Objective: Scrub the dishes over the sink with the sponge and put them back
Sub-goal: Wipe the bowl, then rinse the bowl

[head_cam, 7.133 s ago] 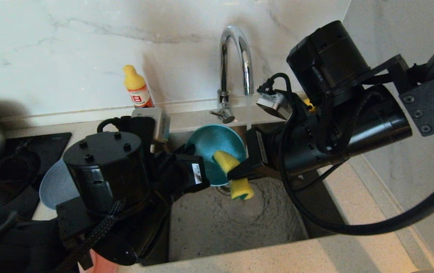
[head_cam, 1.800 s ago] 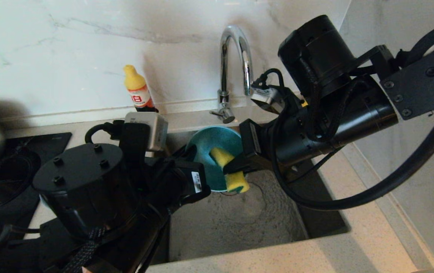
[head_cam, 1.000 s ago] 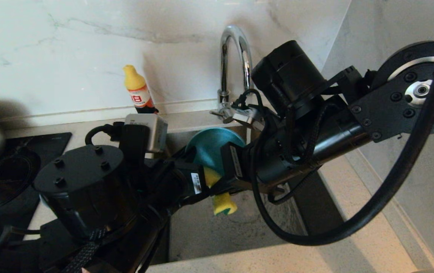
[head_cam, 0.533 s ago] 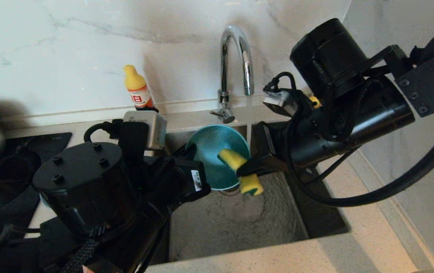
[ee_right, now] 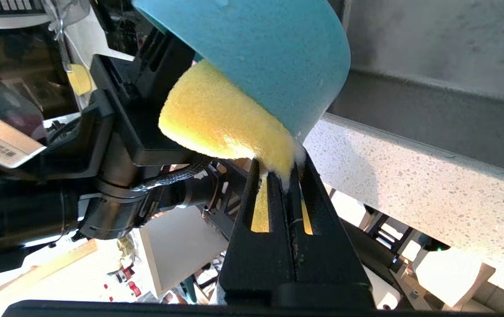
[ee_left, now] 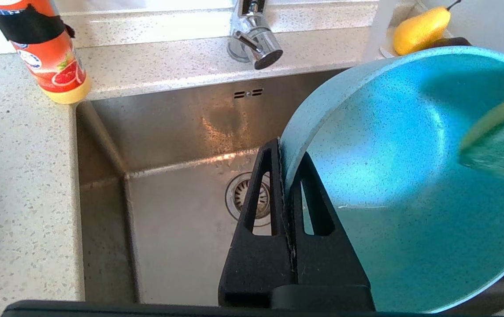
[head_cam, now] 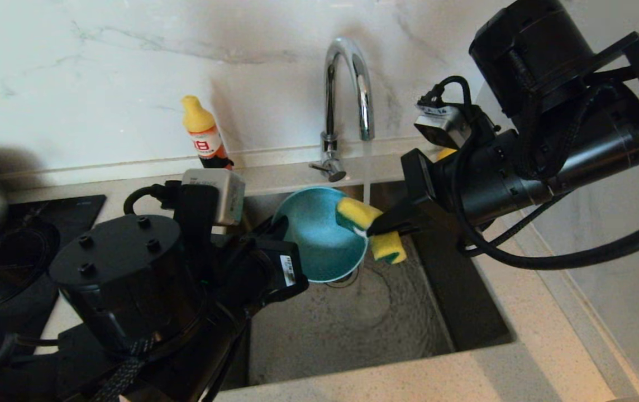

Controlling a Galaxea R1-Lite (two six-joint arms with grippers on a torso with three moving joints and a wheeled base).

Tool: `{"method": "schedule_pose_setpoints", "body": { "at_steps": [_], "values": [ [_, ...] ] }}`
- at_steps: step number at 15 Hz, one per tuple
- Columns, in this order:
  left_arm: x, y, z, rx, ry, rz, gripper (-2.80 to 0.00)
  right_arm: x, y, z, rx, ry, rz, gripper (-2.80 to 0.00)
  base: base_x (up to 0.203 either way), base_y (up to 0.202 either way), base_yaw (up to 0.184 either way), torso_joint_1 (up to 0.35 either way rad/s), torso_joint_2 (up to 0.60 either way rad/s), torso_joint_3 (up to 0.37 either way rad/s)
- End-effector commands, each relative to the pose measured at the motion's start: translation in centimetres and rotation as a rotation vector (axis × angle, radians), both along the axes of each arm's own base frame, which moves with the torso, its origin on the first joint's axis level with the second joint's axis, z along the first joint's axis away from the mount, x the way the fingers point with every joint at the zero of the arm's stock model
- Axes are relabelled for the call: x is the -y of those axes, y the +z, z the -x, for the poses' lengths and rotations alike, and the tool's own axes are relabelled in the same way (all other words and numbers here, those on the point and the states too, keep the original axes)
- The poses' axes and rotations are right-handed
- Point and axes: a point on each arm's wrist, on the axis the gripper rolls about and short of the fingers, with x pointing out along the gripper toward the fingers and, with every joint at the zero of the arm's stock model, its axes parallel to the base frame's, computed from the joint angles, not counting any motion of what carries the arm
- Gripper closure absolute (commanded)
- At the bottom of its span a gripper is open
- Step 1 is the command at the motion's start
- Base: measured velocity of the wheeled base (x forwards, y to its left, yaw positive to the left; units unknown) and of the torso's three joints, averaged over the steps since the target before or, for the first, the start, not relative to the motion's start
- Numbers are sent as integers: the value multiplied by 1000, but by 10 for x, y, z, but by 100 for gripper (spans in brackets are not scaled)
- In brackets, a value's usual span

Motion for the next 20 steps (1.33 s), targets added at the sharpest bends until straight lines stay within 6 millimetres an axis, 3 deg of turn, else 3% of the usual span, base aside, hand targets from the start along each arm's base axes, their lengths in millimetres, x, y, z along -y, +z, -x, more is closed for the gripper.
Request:
{"method": "schedule_pose_setpoints", "body": {
  "at_steps": [1, 5, 12, 16, 20],
  "values": [
    [0, 1, 0, 5, 6, 7, 0, 7, 3, -1, -1, -18, -6, 0, 0, 0, 0, 0, 0, 0],
    [-1, 2, -2, 8, 10, 11, 0, 18, 6, -2, -6, -26, -27, 0, 0, 0, 0, 0, 0, 0],
    [1, -2, -8, -2, 13, -1, 0, 43, 27, 21, 41, -52, -60, 0, 0, 0, 0, 0, 0, 0],
    [2, -20, -30, -77, 68, -81, 0, 56, 28, 37, 49, -59, -59, 0, 0, 0, 0, 0, 0, 0],
    [10, -32, -52, -287, 91, -163, 0, 64, 32, 47, 65, -60, -67, 0, 0, 0, 0, 0, 0, 0]
  ]
}}
